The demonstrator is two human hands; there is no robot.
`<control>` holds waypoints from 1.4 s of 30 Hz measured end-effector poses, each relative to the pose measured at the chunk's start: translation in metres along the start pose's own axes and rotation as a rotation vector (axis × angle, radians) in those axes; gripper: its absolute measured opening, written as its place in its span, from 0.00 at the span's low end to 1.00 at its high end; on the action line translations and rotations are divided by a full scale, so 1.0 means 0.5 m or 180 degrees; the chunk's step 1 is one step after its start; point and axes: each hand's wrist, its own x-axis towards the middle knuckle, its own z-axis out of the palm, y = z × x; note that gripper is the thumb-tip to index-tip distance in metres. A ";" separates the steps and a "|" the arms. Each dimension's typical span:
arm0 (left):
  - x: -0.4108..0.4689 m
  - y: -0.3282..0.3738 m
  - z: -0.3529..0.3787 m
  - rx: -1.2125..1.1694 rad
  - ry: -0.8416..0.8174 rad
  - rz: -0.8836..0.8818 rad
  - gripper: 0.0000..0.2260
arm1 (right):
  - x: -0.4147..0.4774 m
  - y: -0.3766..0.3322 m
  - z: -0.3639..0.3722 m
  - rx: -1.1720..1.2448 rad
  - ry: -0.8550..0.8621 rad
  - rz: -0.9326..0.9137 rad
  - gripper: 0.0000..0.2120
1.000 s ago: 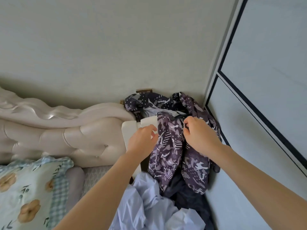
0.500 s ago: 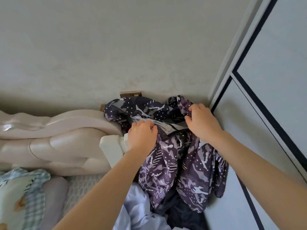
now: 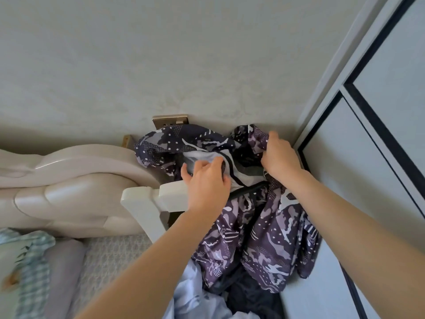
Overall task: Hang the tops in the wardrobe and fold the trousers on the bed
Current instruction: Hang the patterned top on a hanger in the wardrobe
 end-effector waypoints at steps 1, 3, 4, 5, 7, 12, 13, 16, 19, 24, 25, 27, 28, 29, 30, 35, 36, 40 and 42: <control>-0.005 0.003 -0.001 0.0001 0.0104 0.0176 0.07 | -0.003 0.002 -0.001 0.0062 0.0078 -0.0020 0.13; -0.016 0.008 -0.013 -0.0067 0.0286 0.0316 0.08 | -0.018 0.005 -0.009 0.0298 0.0269 -0.0035 0.07; -0.022 0.008 -0.022 -0.0130 0.0367 0.0321 0.08 | -0.029 0.006 -0.015 0.0473 0.0371 -0.0038 0.06; -0.029 0.007 -0.032 -0.0214 0.0427 0.0314 0.08 | -0.042 0.007 -0.021 0.0669 0.0467 -0.0038 0.06; -0.046 0.004 -0.053 -0.0461 0.0453 0.0305 0.10 | -0.069 0.007 -0.036 0.1055 0.0619 -0.0042 0.08; -0.095 -0.010 -0.100 -0.1015 0.0526 0.0040 0.10 | -0.152 -0.013 -0.083 0.1882 0.0859 -0.0132 0.06; -0.102 -0.013 -0.109 -0.1171 0.0544 -0.0033 0.10 | -0.169 -0.018 -0.092 0.2039 0.0876 -0.0114 0.06; -0.128 -0.020 -0.143 -0.1773 0.0653 -0.0137 0.12 | -0.220 -0.031 -0.120 0.2405 0.0875 0.0009 0.11; -0.156 -0.035 -0.184 -0.2314 0.0811 -0.0204 0.14 | -0.272 -0.031 -0.141 0.2939 0.0932 0.0338 0.12; -0.185 -0.074 -0.279 -0.2591 0.1080 0.0012 0.21 | -0.353 -0.052 -0.180 0.3810 0.1009 0.0818 0.06; -0.192 -0.077 -0.303 -0.2594 0.1140 0.0115 0.22 | -0.372 -0.060 -0.188 0.3888 0.1009 0.0832 0.10; -0.209 -0.083 -0.349 -0.2568 0.1188 0.0241 0.23 | -0.416 -0.078 -0.205 0.3697 0.1038 0.0723 0.14; -0.218 -0.087 -0.371 -0.2554 0.1179 0.0290 0.23 | -0.439 -0.085 -0.215 0.3475 0.1064 0.0596 0.16; -0.226 -0.092 -0.394 -0.2531 0.1179 0.0334 0.22 | -0.461 -0.090 -0.222 0.3308 0.1107 0.0468 0.17; -0.234 -0.098 -0.418 -0.2497 0.1199 0.0380 0.22 | -0.487 -0.096 -0.232 0.3217 0.1128 0.0395 0.16; -0.264 -0.101 -0.522 -0.2300 0.1154 0.0507 0.17 | -0.618 -0.114 -0.260 0.2673 0.0902 0.0052 0.06; -0.269 -0.096 -0.539 -0.2246 0.1134 0.0569 0.16 | -0.644 -0.115 -0.259 0.2188 0.0849 -0.0079 0.15; -0.287 -0.073 -0.602 -0.2196 0.1071 0.0847 0.15 | -0.738 -0.125 -0.245 0.0490 0.0950 -0.0600 0.42; -0.294 -0.067 -0.631 -0.2258 0.1060 0.0953 0.13 | -0.773 -0.119 -0.251 0.0064 0.1255 -0.0715 0.37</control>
